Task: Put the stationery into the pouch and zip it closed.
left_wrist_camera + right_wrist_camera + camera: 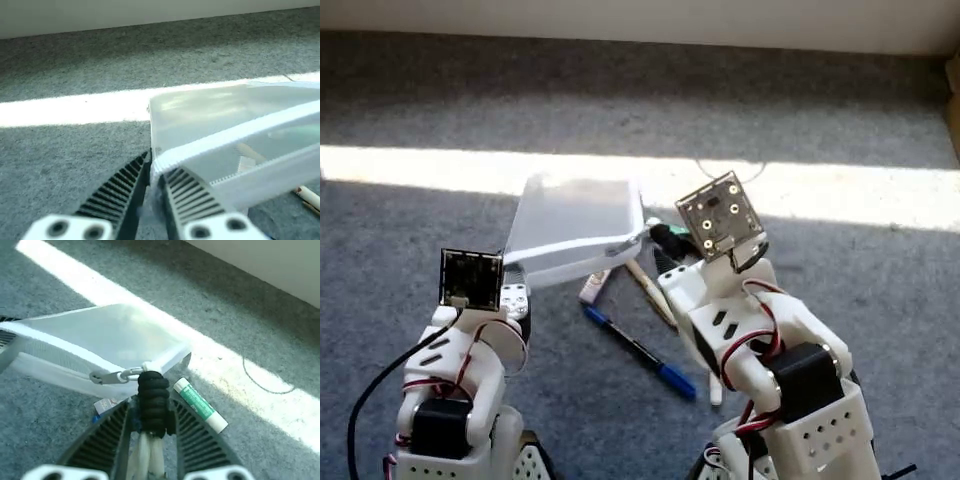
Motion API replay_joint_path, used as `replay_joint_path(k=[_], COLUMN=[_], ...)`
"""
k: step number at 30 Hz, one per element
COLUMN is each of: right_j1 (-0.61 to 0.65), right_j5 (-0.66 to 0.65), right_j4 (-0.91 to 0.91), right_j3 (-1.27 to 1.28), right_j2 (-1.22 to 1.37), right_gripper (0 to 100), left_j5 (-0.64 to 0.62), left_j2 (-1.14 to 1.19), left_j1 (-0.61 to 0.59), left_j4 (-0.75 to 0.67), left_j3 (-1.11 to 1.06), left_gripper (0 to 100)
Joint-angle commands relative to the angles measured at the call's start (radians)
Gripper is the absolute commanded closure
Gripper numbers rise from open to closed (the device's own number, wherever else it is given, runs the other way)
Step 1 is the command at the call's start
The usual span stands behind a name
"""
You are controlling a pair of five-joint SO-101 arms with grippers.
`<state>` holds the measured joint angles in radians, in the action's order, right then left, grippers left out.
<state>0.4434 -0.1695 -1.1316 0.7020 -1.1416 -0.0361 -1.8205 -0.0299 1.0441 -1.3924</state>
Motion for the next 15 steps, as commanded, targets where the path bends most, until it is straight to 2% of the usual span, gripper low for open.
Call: replay_joint_path(k=[1, 5, 11, 15], right_j1=[-0.082, -0.104, -0.197, -0.211], right_j5=[0.069, 0.086, 0.092, 0.092], right_j4=[0.024, 0.022, 0.031, 0.050], right_j3=[-0.015, -0.008, -0.013, -0.005], right_j2=[-0.021, -0.022, -0.018, -0.016], right_gripper=[86.1, 70.7, 69.9, 69.9], left_j5=[0.006, 0.008, 0.008, 0.008], left_j2=[-0.010, -0.010, -0.010, 0.015], left_j1=[0.008, 0.008, 0.008, 0.008], left_j4=[0.035, 0.034, 0.075, 0.098], left_j3=[0.082, 0.090, 0.179, 0.242], left_gripper=[99, 99, 99, 99])
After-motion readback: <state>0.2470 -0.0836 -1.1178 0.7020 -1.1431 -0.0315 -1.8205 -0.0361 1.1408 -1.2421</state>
